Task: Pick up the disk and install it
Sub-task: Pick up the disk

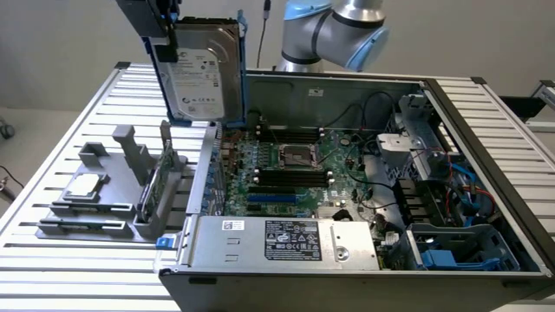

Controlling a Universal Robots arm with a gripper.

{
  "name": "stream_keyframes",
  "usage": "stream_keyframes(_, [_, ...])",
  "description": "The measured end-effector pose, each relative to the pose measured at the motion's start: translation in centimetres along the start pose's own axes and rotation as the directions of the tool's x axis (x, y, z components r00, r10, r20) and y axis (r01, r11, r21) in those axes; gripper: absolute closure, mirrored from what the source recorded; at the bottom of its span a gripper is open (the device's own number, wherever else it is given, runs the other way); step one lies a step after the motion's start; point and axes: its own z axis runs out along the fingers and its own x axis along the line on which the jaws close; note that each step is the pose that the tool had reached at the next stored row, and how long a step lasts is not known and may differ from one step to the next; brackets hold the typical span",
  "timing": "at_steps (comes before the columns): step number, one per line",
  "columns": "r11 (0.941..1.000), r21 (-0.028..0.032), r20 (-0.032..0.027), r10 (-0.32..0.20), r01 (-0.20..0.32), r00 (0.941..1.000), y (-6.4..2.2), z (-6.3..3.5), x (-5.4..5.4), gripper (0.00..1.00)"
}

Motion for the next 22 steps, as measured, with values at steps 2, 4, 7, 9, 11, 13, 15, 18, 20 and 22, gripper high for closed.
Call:
stream_keyframes(2, [1.0000, -0.0001, 0.0000, 0.000, 0.000, 1.0000, -0.80, -0.08, 0.5, 0.67])
stream_keyframes(4, [1.0000, -0.0001, 0.0001, 0.000, 0.000, 1.0000, -1.54, -0.12, 0.9, 0.67])
stream_keyframes(7, [1.0000, -0.0002, 0.0001, 0.000, 0.000, 1.0000, -2.72, -0.20, 1.7, 0.67])
stream_keyframes(9, [1.0000, -0.0003, 0.0000, 0.000, 0.000, 1.0000, -3.49, -0.25, 2.1, 0.67])
stream_keyframes(11, [1.0000, -0.0002, 0.0001, 0.000, 0.000, 1.0000, -4.29, -0.31, 2.6, 0.67])
stream_keyframes(13, [1.0000, -0.0002, 0.0003, 0.000, 0.000, 1.0000, -5.18, -0.38, 3.0, 0.67])
stream_keyframes(15, [1.0000, -0.0002, 0.0008, 0.000, 0.000, 1.0000, -6.05, -0.46, 3.5, 0.67])
stream_keyframes(18, [1.0000, -0.0002, 0.0014, 0.000, 0.000, 1.0000, -7.38, -0.59, 4.1, 0.67])
stream_keyframes(20, [1.0000, -0.0002, 0.0015, 0.000, 0.000, 1.0000, -8.27, -0.65, 4.5, 0.67])
stream_keyframes(22, [1.0000, -0.0001, 0.0015, 0.000, 0.000, 1.0000, -9.18, -0.69, 5.0, 0.67])
